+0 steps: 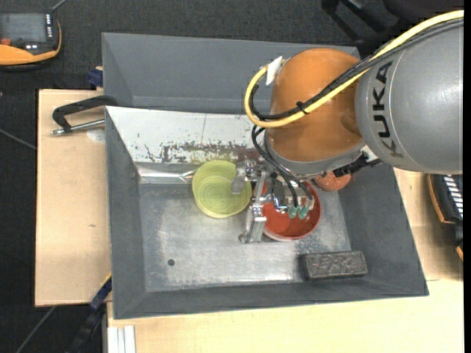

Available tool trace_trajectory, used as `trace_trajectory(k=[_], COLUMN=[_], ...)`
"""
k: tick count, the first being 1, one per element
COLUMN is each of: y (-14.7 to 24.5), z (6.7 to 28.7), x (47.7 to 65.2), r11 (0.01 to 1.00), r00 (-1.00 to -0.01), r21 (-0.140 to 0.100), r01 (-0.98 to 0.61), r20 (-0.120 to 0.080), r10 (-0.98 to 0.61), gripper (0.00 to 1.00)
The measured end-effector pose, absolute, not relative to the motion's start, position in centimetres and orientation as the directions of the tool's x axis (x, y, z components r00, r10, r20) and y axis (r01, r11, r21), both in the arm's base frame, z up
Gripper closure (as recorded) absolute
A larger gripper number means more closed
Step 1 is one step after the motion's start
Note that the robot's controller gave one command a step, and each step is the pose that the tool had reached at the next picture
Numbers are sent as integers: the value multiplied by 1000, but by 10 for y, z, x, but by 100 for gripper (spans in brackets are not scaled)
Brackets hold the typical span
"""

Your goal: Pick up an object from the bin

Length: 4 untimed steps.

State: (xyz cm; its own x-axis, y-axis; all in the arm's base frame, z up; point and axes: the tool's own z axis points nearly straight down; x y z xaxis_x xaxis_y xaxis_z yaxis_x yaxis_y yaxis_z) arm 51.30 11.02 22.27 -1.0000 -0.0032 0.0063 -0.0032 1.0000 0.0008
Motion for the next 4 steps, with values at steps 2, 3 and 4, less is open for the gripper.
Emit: trace_trajectory(k=[2,3,4], y=[-10,26,27], z=[141,188,243], x=[593,533,549], r11=[994,875,737], r00=[-994,-875,-737], r21=[-1,-1,-7], r01=[-113,-484,-675], r20=[0,-2,-11], r10=[-113,-484,-676], gripper=[0,0,0])
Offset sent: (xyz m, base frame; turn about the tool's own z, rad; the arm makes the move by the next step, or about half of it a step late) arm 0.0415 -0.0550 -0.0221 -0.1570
